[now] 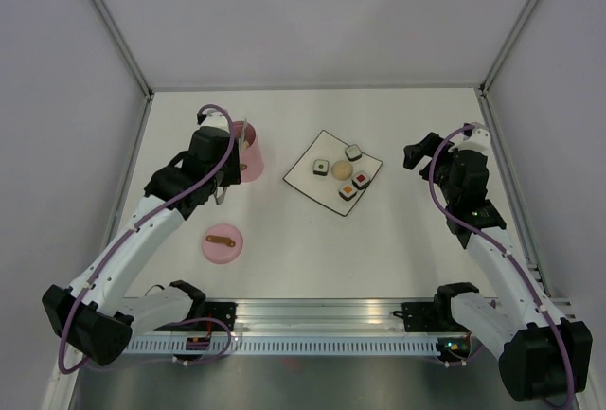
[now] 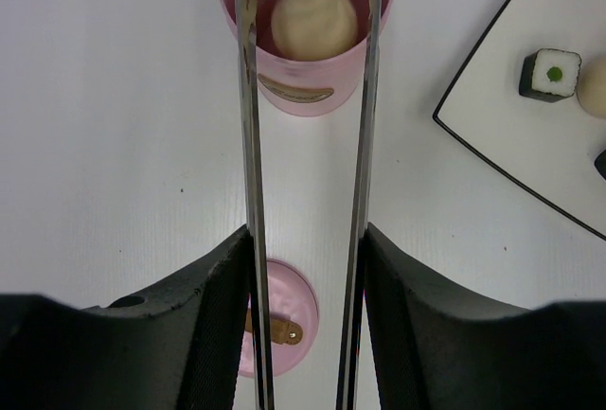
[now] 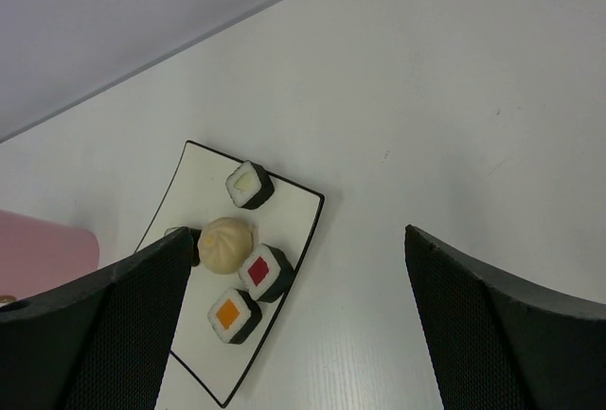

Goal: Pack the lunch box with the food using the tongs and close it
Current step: Place the fake food in the packing box, then pick up the fake food from the plate.

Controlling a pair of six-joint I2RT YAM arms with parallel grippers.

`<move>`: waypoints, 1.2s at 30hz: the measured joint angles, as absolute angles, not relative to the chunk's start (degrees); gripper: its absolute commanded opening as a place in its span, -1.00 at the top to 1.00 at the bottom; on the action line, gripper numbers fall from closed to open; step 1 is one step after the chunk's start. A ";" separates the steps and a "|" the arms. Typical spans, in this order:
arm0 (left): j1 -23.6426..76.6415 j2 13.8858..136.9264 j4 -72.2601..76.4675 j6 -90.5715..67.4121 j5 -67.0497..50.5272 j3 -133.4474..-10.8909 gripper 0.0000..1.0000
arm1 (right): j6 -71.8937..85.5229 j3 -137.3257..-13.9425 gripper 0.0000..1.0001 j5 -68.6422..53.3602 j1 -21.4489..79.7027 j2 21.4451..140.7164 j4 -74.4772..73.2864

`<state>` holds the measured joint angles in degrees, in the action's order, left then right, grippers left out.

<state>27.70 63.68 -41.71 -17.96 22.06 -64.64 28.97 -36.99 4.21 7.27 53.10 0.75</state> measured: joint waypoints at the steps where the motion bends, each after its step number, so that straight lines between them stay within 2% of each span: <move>1: 27.70 63.68 -41.71 -17.96 22.11 -64.64 -0.08 | 29.04 -36.99 -0.96 4.10 7.27 53.17 0.73; 6: 27.70 63.68 -41.93 -17.96 22.26 -64.64 -0.08 | 29.23 -36.99 -0.96 3.64 7.27 53.28 0.73; 14: 28.05 63.72 -44.23 -18.00 18.22 -68.47 0.05 | 29.93 -36.99 -0.96 4.14 7.27 53.28 0.69; 17: 32.34 64.79 -44.23 -18.11 17.45 -71.88 0.05 | 31.09 -36.99 -0.96 6.44 7.27 53.36 0.14; 23: 44.84 71.96 -42.39 -19.18 16.38 -76.07 0.09 | 32.53 -36.99 -0.96 10.02 7.27 54.59 -3.33; 36: 47.44 85.91 -39.16 -23.44 17.06 -73.91 0.04 | 32.82 -36.99 -0.96 12.14 7.27 53.95 -5.52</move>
<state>47.44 85.91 -39.16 -23.44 17.06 -73.91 32.82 -36.99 12.14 7.27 53.95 -5.52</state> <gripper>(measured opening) 0.470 0.979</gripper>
